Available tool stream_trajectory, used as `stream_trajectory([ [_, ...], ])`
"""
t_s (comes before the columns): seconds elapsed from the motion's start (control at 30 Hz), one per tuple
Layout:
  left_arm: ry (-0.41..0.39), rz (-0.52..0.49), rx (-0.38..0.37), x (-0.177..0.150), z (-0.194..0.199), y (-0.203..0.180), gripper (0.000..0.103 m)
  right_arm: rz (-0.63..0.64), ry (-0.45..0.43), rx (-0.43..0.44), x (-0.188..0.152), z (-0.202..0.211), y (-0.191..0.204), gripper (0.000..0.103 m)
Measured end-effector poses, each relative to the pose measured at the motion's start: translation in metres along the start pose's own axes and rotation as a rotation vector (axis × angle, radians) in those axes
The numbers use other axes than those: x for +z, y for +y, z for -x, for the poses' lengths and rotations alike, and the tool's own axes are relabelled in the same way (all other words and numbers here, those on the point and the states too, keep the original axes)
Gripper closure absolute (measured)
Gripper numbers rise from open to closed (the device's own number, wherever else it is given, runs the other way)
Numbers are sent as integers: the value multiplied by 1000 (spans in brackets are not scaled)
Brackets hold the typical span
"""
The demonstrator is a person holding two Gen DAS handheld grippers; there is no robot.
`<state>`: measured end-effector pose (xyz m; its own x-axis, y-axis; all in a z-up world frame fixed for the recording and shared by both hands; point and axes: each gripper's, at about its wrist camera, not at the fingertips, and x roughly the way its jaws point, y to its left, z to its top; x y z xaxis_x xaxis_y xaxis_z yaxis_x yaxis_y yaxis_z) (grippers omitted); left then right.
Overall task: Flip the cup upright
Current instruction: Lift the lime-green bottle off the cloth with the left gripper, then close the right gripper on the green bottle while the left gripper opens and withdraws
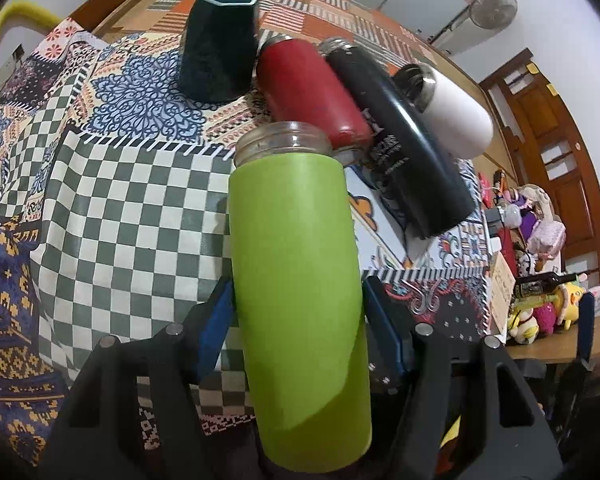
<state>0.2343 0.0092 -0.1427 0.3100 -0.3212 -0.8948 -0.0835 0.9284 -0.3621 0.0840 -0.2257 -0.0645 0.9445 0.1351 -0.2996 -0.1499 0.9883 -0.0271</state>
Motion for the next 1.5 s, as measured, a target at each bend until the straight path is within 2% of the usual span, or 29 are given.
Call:
stream_trajectory([
  [0.4,-6,11,-9,0,-4,5,39,36,17,5,-1,-6,11,0],
  [0.63,-147,-87,-15,-10,49,3,39,58,21,9,4,-6,19,0],
  [0.8,-336,-192,54,-31,99,7,35,66,18,34,12,-5,27,0],
  [0.9,-446,-254,106,-46,121,12,28,77,27,58,17,-9,35,0],
  [0.97,-501,-279,131,-53,131,16,18,90,42,81,19,-14,43,0],
  [1.07,-559,-285,157,-65,138,30,15,108,87,137,23,-26,57,0],
  [1.17,-576,-249,164,-68,136,53,15,124,155,194,25,-45,73,0],
  [1.33,-588,-172,197,-74,125,95,15,158,310,287,24,-83,103,0],
  [1.5,-609,-136,224,-84,120,118,15,170,492,344,15,-123,127,1],
])
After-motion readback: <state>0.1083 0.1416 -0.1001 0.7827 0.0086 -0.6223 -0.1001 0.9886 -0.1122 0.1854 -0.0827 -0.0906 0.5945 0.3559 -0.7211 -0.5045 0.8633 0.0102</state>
